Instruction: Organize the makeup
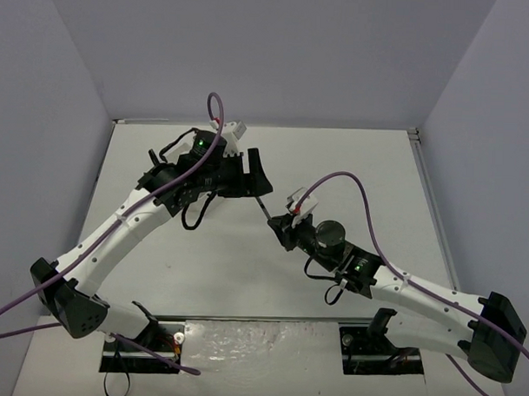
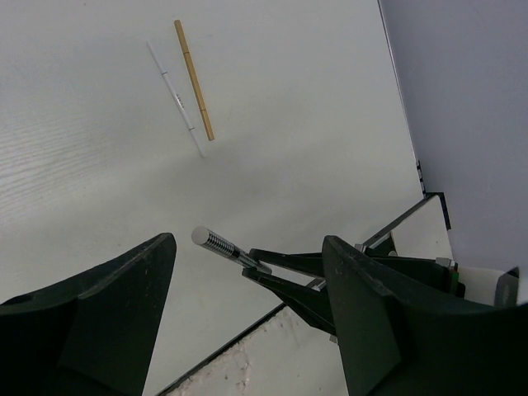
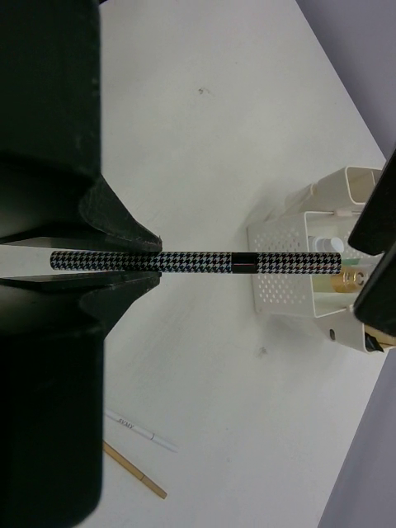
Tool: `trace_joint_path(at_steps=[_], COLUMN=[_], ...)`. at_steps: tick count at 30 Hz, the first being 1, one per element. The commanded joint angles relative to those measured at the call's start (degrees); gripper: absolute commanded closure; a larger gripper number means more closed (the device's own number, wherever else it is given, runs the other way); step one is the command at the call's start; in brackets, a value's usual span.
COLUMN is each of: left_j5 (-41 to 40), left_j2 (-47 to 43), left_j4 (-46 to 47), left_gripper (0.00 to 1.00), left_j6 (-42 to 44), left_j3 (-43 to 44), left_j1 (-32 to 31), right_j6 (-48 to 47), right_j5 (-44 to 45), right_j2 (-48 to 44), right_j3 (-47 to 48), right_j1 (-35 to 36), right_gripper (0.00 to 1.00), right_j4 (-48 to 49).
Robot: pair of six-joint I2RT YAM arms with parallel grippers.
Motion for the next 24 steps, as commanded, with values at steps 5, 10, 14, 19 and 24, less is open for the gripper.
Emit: trace_joint_path(at_steps=[5, 10, 14, 19, 24], left_j5=[-0.42, 0.53, 1.28, 1.76, -0.13], left_j2=[2.27, 3.12, 3.4, 3.74, 2.75], left_j4=[-0.3, 0.47, 1.39, 1.97, 2.18], left_gripper=[0.38, 0.61, 0.83, 1.0, 1.0], left_j6=[-2.09, -2.73, -3.43, -3.6, -2.5], left_j3=[3.41, 3.31, 3.22, 3.11, 2.13], left_j1=[-0.97, -1.43, -1.88, -2.28, -2.31], right_j6=[-1.66, -1.75, -1.76, -1.78, -1.28], right_j5=[-1.07, -0.91, -0.79, -0.3, 1.02], right_j2=[-0.62, -0.93, -1.37, -1.63, -2.19], right_j3=[2.8, 2.32, 1.94, 1.53, 1.57], right_j1=[0.48, 0.56, 0.49, 0.53, 0.48], right_gripper=[1.0, 1.0, 1.0, 1.0, 0.56], right_j4=[7.28, 7.61, 7.79, 8.13, 7.81])
